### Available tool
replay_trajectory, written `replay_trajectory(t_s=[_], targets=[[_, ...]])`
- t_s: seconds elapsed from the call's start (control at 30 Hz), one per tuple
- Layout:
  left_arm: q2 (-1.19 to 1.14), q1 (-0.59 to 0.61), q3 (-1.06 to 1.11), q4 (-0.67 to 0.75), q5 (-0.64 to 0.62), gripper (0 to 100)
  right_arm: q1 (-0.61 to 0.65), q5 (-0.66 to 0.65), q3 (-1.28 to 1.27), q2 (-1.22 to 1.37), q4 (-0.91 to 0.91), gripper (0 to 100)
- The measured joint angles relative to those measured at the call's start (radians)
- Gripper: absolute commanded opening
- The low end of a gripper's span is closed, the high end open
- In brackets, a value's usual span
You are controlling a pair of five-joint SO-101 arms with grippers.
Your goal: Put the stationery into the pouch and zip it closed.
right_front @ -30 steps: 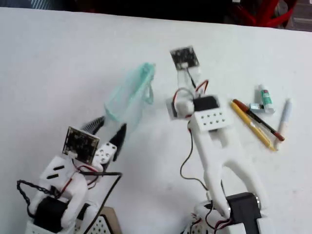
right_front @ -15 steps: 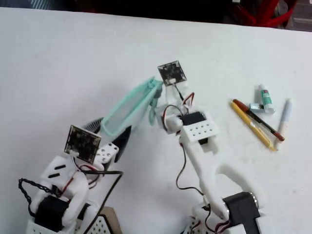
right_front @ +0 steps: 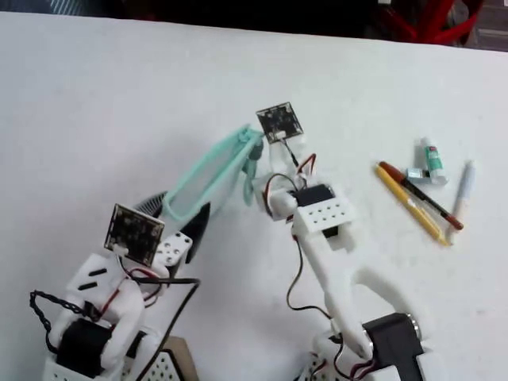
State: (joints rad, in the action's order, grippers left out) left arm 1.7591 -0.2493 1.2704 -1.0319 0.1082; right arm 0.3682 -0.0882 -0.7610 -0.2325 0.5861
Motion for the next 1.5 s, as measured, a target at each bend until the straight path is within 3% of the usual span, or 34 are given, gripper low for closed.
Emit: replay_trajectory(t_s=[0.17, 0.33, 0.5, 0.87, 1.17, 1.33, 1.5], targets=[[0.0, 0.0, 0.005, 0.003, 0.0, 6, -0.1, 0.0, -0.008, -0.057, 0.0, 17.0], [-0.008, -0.002, 0.006, 0.006, 0.0, 6, -0.235, 0.092, -0.075, -0.21, 0.0, 17.0], [0.002, -0.037, 0.046, 0.035, 0.002, 6, -0.253, 0.117, -0.149, -0.342, -0.028, 17.0], [-0.017, -0.135, 0.115, 0.29, -0.015, 3, -0.443, 0.123, -0.215, -0.384, -0.147, 17.0], [-0.023, -0.158, 0.115, 0.542, -0.035, 3, -0.423, 0.124, -0.272, -0.285, -0.288, 17.0], [-0.198, -0.178, 0.107, 0.664, -0.035, 3, -0.423, 0.124, -0.272, -0.276, -0.307, 17.0], [-0.594, -0.245, -0.068, 0.683, -0.035, 3, -0.423, 0.124, -0.272, -0.267, -0.307, 17.0]])
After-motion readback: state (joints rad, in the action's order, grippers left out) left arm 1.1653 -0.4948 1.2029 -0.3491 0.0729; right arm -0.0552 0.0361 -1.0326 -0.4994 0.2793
